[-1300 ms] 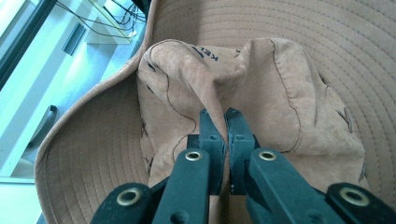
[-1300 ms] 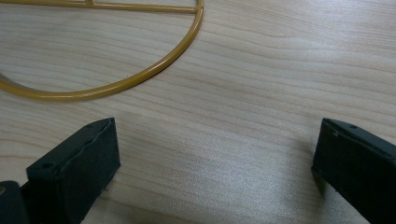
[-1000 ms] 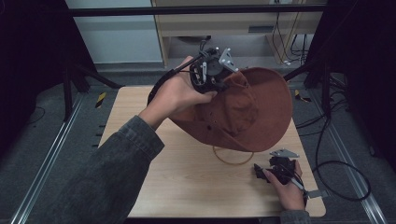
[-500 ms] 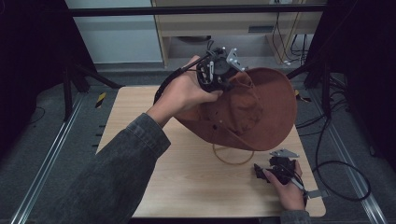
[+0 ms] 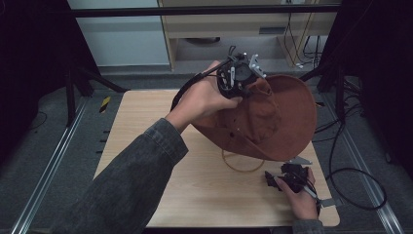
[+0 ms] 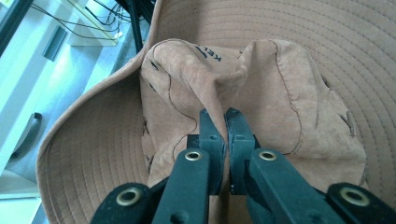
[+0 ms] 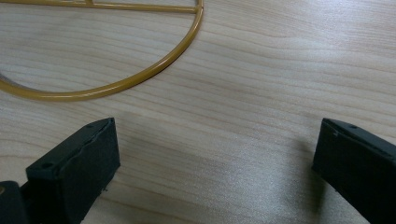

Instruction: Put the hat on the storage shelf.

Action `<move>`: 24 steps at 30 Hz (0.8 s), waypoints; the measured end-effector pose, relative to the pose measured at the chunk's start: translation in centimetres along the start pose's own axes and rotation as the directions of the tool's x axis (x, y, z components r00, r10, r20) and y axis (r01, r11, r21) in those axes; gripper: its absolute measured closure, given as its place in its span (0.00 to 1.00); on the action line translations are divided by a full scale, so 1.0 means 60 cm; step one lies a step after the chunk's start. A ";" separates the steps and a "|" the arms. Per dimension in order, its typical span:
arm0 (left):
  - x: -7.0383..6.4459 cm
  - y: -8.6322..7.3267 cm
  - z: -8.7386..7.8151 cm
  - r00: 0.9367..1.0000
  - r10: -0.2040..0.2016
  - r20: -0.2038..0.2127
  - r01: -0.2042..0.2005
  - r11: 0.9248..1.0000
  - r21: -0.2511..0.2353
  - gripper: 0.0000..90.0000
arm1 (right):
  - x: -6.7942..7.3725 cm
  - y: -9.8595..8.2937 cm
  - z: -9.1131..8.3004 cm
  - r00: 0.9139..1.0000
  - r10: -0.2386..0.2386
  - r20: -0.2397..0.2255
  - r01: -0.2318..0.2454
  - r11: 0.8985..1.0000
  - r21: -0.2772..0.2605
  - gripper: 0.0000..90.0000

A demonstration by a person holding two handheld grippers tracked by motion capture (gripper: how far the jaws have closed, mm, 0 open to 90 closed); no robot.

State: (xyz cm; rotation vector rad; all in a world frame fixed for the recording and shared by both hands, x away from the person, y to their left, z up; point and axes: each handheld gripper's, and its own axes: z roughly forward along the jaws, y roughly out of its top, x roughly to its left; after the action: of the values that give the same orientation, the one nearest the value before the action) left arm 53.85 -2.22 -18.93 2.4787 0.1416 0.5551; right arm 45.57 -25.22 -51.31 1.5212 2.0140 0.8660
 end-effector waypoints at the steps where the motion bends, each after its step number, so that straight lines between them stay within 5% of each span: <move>1: 0.000 0.000 0.002 1.000 0.001 0.002 -0.001 1.000 0.001 0.98 | 0.000 0.000 0.000 1.000 0.000 0.000 0.000 1.000 0.000 0.01; 24: -0.016 0.006 0.054 0.999 0.018 0.033 -0.019 0.999 0.037 0.96 | -0.001 0.000 0.000 1.000 -0.009 0.006 0.009 1.000 0.000 0.01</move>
State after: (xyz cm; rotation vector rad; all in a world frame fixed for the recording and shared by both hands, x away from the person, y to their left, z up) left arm 54.33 -4.39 -21.45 2.5262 0.1177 0.5238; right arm 45.57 -25.29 -51.30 1.5124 2.0146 0.8566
